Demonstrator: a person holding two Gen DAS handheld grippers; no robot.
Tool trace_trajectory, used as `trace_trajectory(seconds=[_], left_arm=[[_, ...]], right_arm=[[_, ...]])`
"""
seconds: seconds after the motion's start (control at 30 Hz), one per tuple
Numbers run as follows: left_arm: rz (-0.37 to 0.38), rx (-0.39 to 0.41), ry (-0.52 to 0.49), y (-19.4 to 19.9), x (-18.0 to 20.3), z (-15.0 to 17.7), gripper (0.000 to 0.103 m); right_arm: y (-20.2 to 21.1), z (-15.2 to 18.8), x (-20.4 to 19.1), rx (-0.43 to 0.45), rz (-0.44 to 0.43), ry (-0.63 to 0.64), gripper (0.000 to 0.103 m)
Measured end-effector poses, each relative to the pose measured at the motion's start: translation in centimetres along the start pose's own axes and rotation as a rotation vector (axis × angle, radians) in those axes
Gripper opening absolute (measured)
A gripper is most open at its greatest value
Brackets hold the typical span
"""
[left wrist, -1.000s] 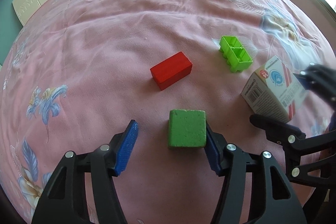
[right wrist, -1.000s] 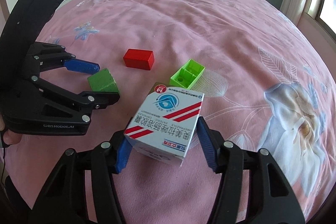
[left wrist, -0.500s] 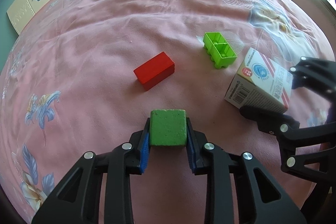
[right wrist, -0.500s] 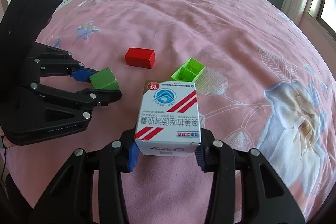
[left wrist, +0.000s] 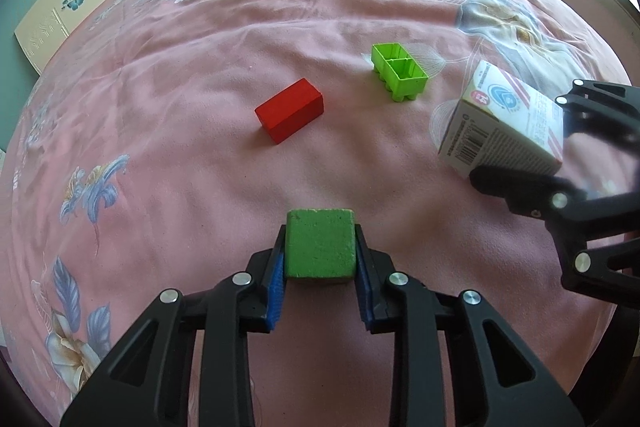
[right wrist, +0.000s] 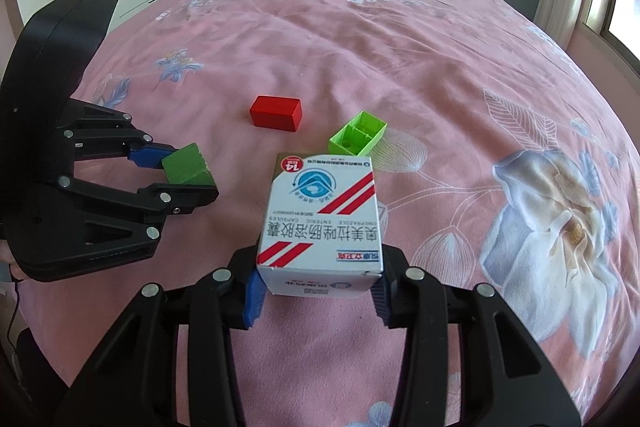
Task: Collect trash
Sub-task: 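Carry the green cube and medicine box over the trash bin and lower them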
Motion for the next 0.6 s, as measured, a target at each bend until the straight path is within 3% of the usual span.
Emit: trace_trajectory(seconds=[0.6], left_arm=[[-0.02, 0.018, 0.035, 4.9, 2.1, 4.7, 0.032]], right_arm=[[6.2, 3.3, -0.8, 0.041, -0.014, -0.003, 0.044]])
Point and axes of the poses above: each gripper's, at about its wrist camera, not at the fingertips, and y roughly against the way its jaws point, x to its right, z to its underside, the point moved 1 cm from there along -y, roughly the way its jaws point, and after that the axes turned 10 degrees about z, right-handed, at the moved point
